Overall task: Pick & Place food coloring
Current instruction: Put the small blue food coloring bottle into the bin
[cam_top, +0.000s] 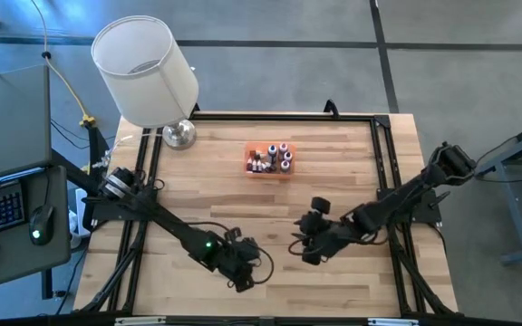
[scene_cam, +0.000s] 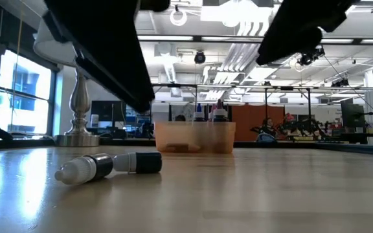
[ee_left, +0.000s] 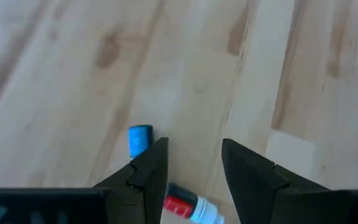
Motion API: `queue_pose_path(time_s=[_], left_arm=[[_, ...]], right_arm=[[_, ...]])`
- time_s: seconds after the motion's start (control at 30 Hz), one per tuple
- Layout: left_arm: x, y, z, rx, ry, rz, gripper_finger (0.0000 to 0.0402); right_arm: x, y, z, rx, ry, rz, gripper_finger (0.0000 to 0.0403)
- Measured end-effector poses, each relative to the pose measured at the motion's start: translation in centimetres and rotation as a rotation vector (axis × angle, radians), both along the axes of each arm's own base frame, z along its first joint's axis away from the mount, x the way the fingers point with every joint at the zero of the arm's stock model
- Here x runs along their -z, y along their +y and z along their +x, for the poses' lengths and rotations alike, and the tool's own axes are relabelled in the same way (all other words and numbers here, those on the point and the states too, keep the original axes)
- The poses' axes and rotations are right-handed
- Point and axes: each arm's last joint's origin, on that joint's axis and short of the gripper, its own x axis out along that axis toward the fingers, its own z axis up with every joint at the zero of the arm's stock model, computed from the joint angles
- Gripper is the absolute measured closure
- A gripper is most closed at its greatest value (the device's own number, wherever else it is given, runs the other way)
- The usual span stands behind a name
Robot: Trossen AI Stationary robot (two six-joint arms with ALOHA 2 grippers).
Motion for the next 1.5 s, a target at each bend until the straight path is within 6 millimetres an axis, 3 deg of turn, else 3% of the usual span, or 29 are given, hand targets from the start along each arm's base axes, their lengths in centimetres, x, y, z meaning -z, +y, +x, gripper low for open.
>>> queue_pose_path(time_s=[0.2,0.57,0.93,1.2,1.33,1.5], left_arm=[[1.4,0.7,0.7,0.056,0.045,0.067,0.0255],[1.6,1.3,0.9,0.052,0.075,0.061,0.0255],[5.3,1.5,1.8,0.02,0.163,0.073,0.0255],[5.4,1.5,1.8,0.047,0.168,0.085,0.0255],[5.5,1.5,1.9,0.05,0.164,0.084,0.0273],[5.5,1.4,2.0,0.045,0.149,0.078,0.0323]], right_arm=[[0.9,0.6,-0.8,0.034,-0.016,0.017,0.0254],[1.2,0.8,-1.0,0.027,-0.008,0.04,0.0254],[1.2,0.9,-1.0,0.006,0.005,0.059,0.0254],[1.3,1.1,-1.1,-0.034,0.03,0.096,0.0254],[1.3,1.1,-1.1,-0.034,0.031,0.095,0.0254],[1.3,1.1,-1.1,-0.033,0.032,0.093,0.0254]])
